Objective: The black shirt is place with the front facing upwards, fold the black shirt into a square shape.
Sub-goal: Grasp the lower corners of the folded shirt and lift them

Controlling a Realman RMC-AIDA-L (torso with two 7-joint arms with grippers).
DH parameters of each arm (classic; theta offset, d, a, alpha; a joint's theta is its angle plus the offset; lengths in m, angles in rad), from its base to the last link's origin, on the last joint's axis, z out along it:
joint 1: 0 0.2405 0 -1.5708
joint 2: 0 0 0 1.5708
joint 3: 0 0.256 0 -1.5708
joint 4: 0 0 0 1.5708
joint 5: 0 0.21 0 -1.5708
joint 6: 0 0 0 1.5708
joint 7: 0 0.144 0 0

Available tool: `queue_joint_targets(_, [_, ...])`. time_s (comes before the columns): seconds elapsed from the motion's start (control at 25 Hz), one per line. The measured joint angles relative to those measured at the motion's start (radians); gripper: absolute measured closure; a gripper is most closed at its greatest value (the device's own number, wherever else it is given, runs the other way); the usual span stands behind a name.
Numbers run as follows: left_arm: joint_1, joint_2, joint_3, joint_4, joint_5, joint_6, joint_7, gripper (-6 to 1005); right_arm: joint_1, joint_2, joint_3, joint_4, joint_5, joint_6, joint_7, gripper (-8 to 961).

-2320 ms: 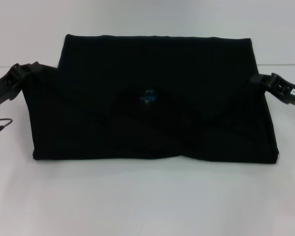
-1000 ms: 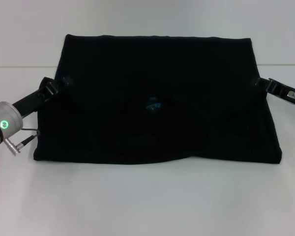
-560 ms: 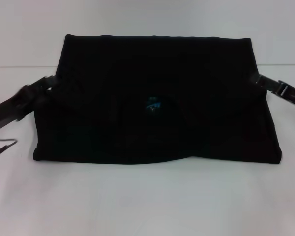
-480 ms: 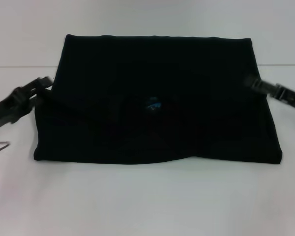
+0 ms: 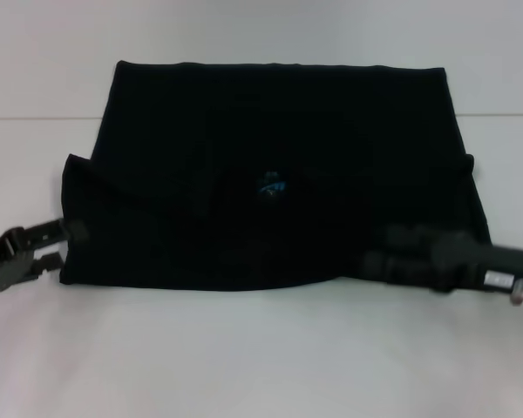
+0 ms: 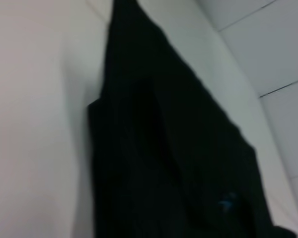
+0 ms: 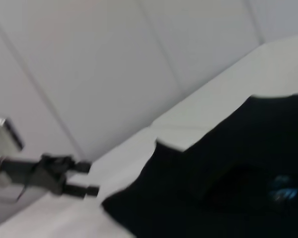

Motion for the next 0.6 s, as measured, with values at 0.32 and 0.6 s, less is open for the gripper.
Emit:
queue_joint_targets(0.32, [-0.009, 0.001, 0.006, -0.008, 0.042, -0.079, 0.008, 137, 0.006, 0.036, -0.073, -0.002, -0.062, 0.02, -0.086, 9])
queue_joint_targets(0.6, [-0.032, 0.003, 0.011, -0.062, 0.043, -0.13, 0.01, 149, 0.007, 0.037, -0.077, -0.003, -0.063, 0.025, -0.083, 9])
